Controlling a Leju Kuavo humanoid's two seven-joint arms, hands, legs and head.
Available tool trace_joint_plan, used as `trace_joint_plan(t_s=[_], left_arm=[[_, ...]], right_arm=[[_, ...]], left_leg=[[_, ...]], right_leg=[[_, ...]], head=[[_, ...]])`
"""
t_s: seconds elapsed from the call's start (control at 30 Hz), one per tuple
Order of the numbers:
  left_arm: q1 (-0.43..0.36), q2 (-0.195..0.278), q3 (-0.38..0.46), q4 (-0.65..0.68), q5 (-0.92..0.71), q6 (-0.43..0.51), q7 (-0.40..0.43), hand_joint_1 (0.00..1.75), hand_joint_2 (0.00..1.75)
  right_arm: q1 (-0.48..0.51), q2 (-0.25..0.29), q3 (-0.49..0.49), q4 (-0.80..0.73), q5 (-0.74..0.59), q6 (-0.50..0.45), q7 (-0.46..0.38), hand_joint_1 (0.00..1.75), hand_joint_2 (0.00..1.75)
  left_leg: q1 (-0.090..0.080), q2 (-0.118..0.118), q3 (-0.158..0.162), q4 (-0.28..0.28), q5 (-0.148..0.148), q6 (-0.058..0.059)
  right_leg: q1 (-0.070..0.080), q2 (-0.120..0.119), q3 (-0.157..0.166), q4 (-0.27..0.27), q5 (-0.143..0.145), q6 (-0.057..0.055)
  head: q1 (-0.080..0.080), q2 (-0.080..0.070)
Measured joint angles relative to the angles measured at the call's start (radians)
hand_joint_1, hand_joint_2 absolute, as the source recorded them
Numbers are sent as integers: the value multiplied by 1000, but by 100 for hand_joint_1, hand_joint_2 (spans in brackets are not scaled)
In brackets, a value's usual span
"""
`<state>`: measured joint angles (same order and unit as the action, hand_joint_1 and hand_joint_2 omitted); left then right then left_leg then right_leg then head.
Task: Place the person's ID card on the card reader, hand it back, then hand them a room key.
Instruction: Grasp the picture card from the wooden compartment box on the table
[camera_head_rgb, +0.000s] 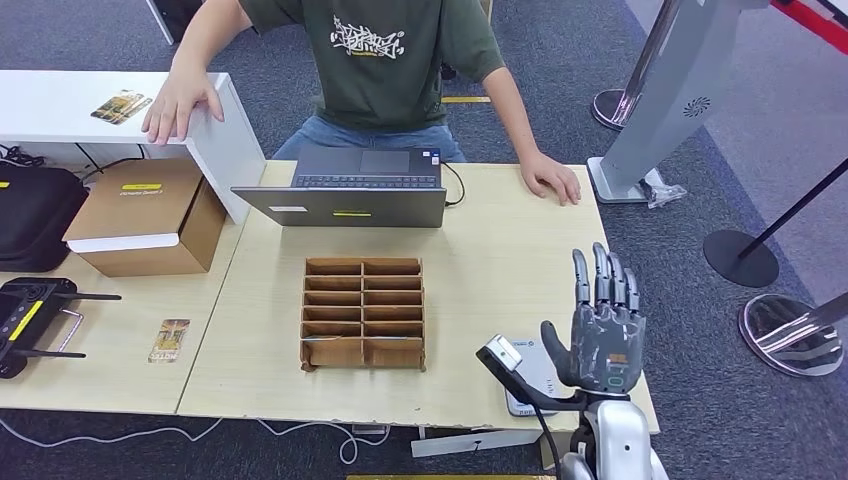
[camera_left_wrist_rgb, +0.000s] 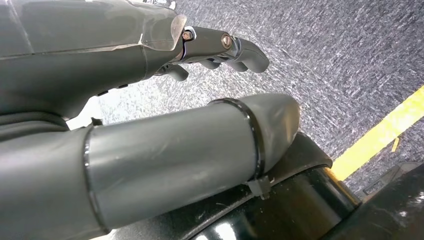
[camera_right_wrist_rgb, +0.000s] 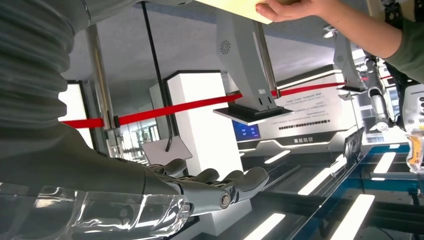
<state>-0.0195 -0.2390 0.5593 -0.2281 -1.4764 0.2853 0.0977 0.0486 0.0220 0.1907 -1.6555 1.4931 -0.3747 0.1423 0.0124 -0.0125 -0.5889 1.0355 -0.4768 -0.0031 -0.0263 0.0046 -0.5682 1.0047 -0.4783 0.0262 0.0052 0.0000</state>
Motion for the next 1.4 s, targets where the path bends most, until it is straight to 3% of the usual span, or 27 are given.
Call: trace_joint_plan(t_s=[0.63, 1.4], left_arm=[[1, -14, 51, 0, 21, 12, -15, 0, 0], [-1, -25, 52, -2, -13, -10, -12, 0, 0]], right_arm=[[108, 72, 133, -45, -3, -1, 12, 0, 175], [93, 81, 188, 79, -65, -52, -29, 0, 175]], left_leg=[[0, 0, 0, 0, 0, 0], [0, 0, 0, 0, 0, 0]], right_leg=[[0, 0, 0, 0, 0, 0], [0, 0, 0, 0, 0, 0]], head=[[0, 0], [0, 0]])
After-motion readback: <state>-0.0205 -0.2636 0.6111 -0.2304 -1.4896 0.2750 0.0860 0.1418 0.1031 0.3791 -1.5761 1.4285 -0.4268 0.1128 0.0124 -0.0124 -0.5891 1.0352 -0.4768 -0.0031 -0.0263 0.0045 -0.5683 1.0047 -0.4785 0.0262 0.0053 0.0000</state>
